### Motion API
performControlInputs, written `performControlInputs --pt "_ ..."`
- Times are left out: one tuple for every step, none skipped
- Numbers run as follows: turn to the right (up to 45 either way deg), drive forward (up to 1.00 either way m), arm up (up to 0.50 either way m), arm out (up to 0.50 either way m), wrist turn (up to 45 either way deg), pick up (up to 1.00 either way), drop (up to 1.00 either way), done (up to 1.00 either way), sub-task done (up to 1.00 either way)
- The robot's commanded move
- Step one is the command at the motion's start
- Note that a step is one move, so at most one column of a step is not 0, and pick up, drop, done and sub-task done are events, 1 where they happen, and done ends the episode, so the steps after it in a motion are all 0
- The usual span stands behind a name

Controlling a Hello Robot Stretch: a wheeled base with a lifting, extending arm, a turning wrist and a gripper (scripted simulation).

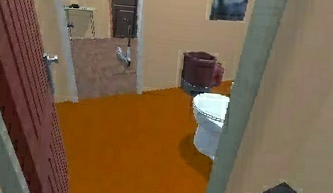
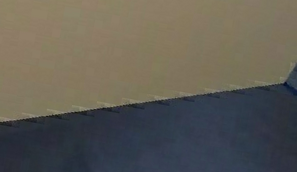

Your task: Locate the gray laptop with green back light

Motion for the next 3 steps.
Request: performControlInputs --pt "0.0 0.20 0.00 0.00 0.0 0.00 0.00 0.00 0.00" --pt "0.0 1.00 0.00 0.00 0.0 0.00 0.00 0.00 0.00" --pt "0.0 0.55 0.00 0.00 0.0 0.00 0.00 0.00 0.00"
